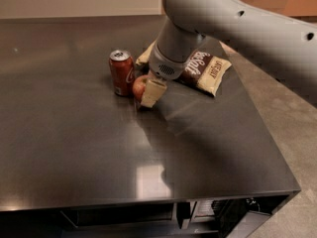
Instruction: Move apple near coke can
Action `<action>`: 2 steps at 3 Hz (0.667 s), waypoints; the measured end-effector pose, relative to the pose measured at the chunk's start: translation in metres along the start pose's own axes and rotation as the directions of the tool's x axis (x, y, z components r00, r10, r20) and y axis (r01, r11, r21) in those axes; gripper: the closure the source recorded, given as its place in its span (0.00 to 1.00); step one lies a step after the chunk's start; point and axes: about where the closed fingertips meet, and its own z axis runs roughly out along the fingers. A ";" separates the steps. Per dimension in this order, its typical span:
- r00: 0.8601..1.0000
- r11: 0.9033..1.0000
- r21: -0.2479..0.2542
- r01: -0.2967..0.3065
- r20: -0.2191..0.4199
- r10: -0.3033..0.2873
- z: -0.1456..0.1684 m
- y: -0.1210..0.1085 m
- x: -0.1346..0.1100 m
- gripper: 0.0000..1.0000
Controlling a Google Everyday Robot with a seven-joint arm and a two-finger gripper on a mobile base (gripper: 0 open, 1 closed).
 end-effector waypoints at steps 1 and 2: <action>1.000 1.000 -0.021 -0.007 0.005 0.007 0.006 -0.002 0.000 0.35; 1.000 1.000 -0.020 -0.005 0.004 0.005 0.006 -0.001 -0.001 0.13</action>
Offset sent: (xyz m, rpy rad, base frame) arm 0.0025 0.0016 -0.0042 0.0071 0.0167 0.0021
